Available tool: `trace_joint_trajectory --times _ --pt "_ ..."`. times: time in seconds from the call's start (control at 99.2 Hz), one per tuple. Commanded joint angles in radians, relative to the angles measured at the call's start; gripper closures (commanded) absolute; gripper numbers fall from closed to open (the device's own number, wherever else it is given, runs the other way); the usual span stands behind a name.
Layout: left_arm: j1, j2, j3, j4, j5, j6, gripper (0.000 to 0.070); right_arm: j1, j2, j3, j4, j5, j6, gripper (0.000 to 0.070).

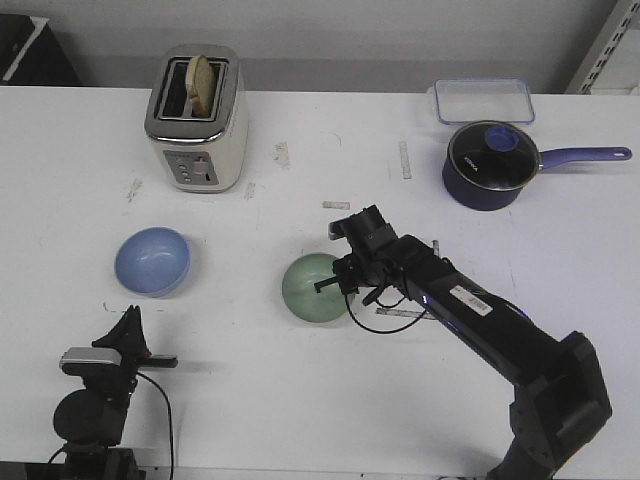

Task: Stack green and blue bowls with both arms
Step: 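Slide the green bowl with the right gripper toward the table center, then release the green bowl and retract the right gripper to rest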

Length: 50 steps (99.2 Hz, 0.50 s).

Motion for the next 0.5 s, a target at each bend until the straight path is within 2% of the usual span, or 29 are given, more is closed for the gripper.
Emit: trace_joint_trajectory --times 0.0,0.04,0.081,0.413,0.494 --pt "-0.001 -0.002 -0.021 0.011 -0.002 -0.002 0.0698 0.008 0.022 0.016 0.006 0.000 0.009 0.0353" --pt "-0.001 -0.002 -0.021 0.011 -0.002 -0.002 0.0698 0.008 0.020 0.016 0.006 -0.004 0.003 0.0259" --pt "-0.001 -0.002 -0.021 0.011 -0.002 -0.002 0.0698 0.008 0.018 0.017 0.006 -0.008 -0.004 0.0223" --pt "-0.001 -0.002 -0.021 0.011 -0.002 -0.002 0.0698 -0.026 -0.129 0.042 0.027 0.017 -0.034 0.0232" --pt "-0.001 -0.002 -0.021 0.011 -0.002 -0.002 0.0698 -0.050 -0.188 0.043 0.034 0.039 -0.045 0.0292"
